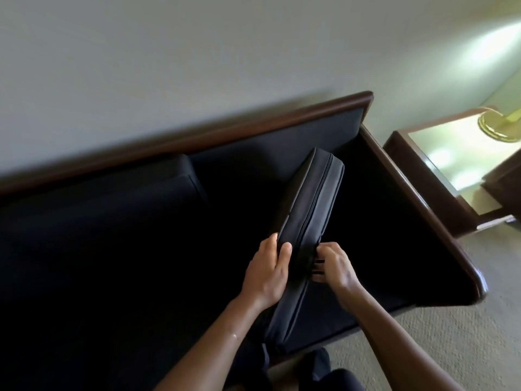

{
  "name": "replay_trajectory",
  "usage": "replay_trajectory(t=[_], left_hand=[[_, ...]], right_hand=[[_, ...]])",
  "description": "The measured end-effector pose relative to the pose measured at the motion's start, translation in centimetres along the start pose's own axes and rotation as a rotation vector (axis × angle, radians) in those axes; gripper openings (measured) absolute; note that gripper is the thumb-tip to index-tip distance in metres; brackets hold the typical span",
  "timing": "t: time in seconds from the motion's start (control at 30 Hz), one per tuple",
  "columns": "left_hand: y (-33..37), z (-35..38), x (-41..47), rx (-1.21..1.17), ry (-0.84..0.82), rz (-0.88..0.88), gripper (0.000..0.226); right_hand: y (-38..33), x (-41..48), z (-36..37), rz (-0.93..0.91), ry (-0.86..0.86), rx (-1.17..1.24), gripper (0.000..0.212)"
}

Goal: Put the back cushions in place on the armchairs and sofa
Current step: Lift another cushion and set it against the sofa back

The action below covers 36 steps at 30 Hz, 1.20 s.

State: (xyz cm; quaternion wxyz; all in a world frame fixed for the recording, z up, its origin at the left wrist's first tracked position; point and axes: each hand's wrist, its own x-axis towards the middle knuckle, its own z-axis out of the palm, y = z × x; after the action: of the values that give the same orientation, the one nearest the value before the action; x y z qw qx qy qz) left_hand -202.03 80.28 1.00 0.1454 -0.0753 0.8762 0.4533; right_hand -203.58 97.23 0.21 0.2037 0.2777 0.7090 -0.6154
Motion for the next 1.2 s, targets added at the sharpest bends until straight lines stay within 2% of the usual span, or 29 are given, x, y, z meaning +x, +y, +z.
replay_trajectory(t=[0.03,0.13,0.23,0.27,0.33,0.43,0.47,0.57,0.63,0.7,0.83,0.97,1.07,1.2], left_hand=[[0.0,-1.0,-0.5,0.079,-0.023,-0.010,0.075],[-0.5,-2.8,-2.2,0.365,-0.106,-0.066,0.106],[-1.7,-2.7,-4.4,0.561,-0.132,-0.128,0.138],[-2.1,-2.3,-5.1,0.614,-0.125,-0.148,0.144],[-2.9,-1.5,-6.1,0.683,-0.081,-0.187,0.147],[-3.1,-0.6,-6.7,0.703,0.001,-0.269,0.145],[-2.9,-0.3,-6.8,0.679,0.020,-0.304,0.144],[-2.4,0.5,-7.1,0.589,0.073,-0.374,0.140],[-2.5,0.8,-7.4,0.538,0.123,-0.373,0.127],[-2.7,0.5,-7.7,0.485,0.197,-0.367,0.112],[-1.8,-1.3,-8.2,0.395,0.304,-0.347,0.093],[0.8,-5.3,-9.3,0.408,0.404,-0.195,0.086],[4.5,-9.6,-9.6,0.457,0.441,-0.043,0.088],[9.9,-13.9,-8.8,0.533,0.416,0.160,0.093]], right_hand=[[-0.5,0.0,0.5,-0.058,0.000,-0.161,0.015],[-2.5,-0.1,1.7,-0.316,-0.024,-0.691,0.046],[-3.6,0.9,2.7,-0.428,-0.118,-1.182,0.119],[-3.7,1.2,3.0,-0.428,-0.131,-1.376,0.133],[-3.6,1.8,3.0,-0.492,-0.083,-1.624,0.141],[-4.6,2.7,3.1,-0.756,-0.068,-1.780,0.139],[-5.0,2.9,3.4,-0.865,-0.139,-1.822,0.140],[-5.0,3.7,4.7,-1.224,-0.517,-1.965,0.133],[-5.0,3.9,5.2,-1.312,-0.656,-1.970,0.118],[-5.2,3.9,5.2,-1.344,-0.636,-1.939,0.108],[-6.4,3.4,5.1,-1.336,-0.629,-1.846,0.104],[-8.4,1.9,4.1,-1.342,-0.561,-1.571,0.095],[-10.2,0.4,3.1,-1.315,-0.497,-1.295,0.093],[-11.9,-1.0,1.4,-1.169,-0.439,-0.962,0.107]])
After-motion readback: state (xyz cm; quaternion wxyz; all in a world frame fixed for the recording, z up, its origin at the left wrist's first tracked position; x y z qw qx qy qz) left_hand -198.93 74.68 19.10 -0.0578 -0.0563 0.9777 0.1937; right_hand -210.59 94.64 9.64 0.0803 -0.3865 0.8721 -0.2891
